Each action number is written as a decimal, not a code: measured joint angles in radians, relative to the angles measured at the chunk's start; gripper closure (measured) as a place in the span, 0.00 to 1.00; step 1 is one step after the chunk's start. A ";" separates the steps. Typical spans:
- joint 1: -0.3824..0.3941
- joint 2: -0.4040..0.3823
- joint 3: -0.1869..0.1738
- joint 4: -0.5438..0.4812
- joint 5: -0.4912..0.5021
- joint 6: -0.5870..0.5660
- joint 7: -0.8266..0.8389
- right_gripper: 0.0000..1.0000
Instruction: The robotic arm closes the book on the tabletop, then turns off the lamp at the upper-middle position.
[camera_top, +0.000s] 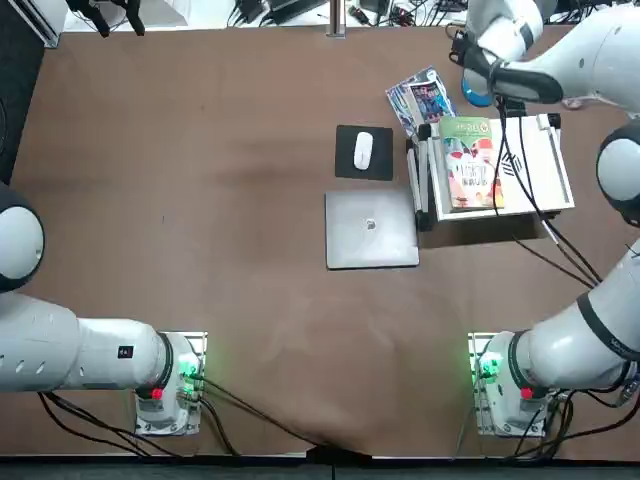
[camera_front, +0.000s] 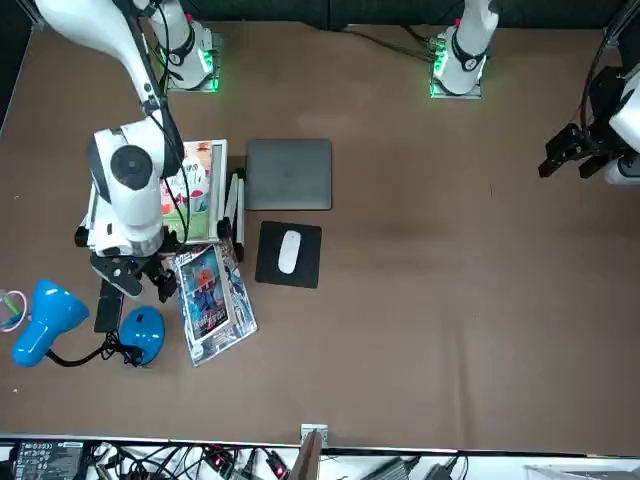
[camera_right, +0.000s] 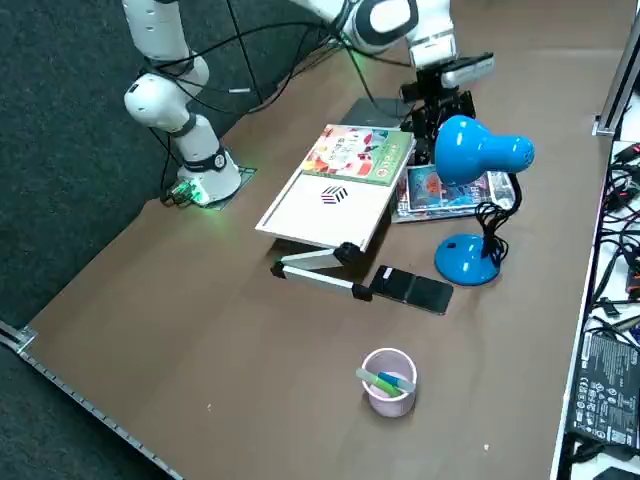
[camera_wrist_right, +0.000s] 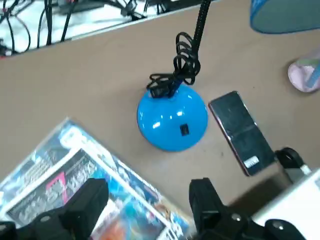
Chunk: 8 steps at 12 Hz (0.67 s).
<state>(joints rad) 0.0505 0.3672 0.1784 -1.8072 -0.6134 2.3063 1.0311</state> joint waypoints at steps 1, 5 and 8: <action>0.001 -0.011 0.006 0.027 0.059 -0.063 -0.078 0.00; -0.004 -0.036 0.009 0.162 0.252 -0.333 -0.382 0.00; -0.021 -0.059 0.006 0.248 0.356 -0.518 -0.556 0.00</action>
<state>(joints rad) 0.0292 0.3078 0.1844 -1.5591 -0.2577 1.7884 0.4752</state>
